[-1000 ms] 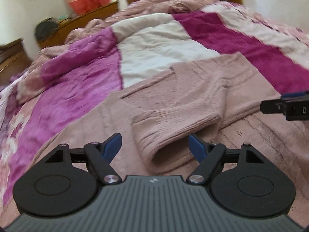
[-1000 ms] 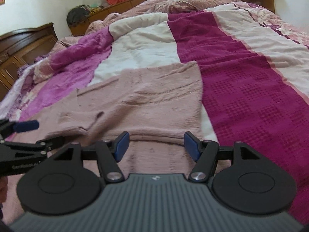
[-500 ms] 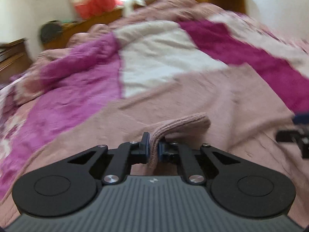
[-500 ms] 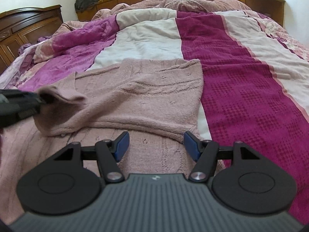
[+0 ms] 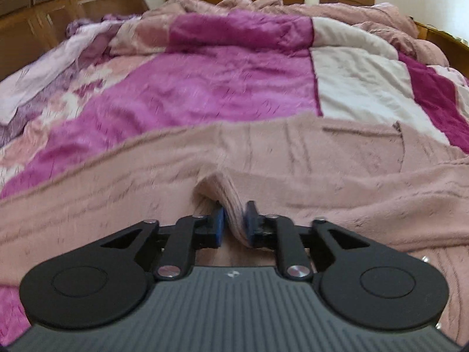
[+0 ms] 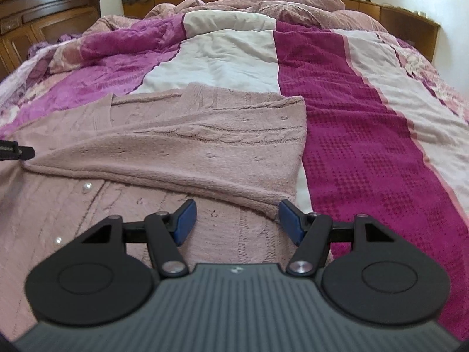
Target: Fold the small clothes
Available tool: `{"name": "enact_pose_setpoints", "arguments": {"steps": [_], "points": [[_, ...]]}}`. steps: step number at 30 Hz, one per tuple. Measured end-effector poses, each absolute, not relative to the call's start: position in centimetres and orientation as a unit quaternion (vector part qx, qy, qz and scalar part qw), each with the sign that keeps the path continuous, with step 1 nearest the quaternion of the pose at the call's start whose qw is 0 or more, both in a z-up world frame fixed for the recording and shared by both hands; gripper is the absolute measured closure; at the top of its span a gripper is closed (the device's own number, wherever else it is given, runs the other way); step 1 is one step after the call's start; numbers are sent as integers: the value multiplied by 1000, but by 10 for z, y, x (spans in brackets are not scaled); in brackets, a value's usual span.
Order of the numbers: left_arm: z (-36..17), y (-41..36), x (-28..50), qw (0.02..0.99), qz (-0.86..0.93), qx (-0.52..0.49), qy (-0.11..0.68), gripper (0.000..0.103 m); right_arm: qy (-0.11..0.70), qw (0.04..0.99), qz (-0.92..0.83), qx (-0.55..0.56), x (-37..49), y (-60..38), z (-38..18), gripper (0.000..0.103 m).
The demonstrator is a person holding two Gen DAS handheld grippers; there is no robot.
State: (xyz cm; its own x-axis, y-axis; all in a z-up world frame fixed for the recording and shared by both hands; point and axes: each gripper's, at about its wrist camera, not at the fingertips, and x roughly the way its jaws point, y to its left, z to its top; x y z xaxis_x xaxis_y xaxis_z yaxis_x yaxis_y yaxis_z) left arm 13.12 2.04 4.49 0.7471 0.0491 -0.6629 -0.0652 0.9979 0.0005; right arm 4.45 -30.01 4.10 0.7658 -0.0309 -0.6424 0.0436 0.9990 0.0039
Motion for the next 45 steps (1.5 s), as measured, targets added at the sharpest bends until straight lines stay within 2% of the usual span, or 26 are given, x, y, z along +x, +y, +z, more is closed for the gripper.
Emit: {"name": "enact_pose_setpoints", "arguments": {"steps": [6, 10, 12, 15, 20, 26, 27, 29, 34, 39, 42, 44, 45], "points": [[52, 36, 114, 935, 55, -9, 351, 52, 343, 939, -31, 11, 41, -306, 53, 38], [71, 50, 105, 944, 41, -7, 328, 43, 330, 941, -23, 65, 43, -316, 65, 38], [78, 53, 110, 945, 31, -8, 325, 33, 327, 940, -19, 94, 47, -319, 67, 38], [79, 50, 131, 935, 4, -16, 354, 32, 342, 928, -23, 150, 51, -321, 63, 38], [73, 37, 145, 928, -36, -58, 367, 32, 371, 876, -2, 308, 47, -337, 41, 38], [49, 27, 150, 923, -23, -54, 381, 32, 324, 857, -29, 399, 56, -352, 25, 38], [47, 26, 150, 924, -23, -46, 378, 32, 316, 853, -35, 413, 58, -354, 22, 41], [45, 22, 150, 926, -20, -34, 376, 32, 311, 855, -56, 412, 62, -356, 21, 90], [44, 19, 148, 929, -24, -29, 367, 32, 274, 872, -98, 394, 40, -368, 30, 90], [37, 10, 147, 931, -29, -4, 365, 32, 331, 863, -70, 376, 46, -378, 15, 89], [35, 4, 146, 932, -26, 26, 361, 32, 349, 865, -63, 354, 47, -376, 25, 80], [34, 4, 146, 932, -25, 34, 359, 31, 359, 869, -60, 336, 42, -373, 36, 71], [35, 5, 145, 932, -24, 32, 360, 31, 360, 874, -59, 323, 38, -370, 41, 70]]}}
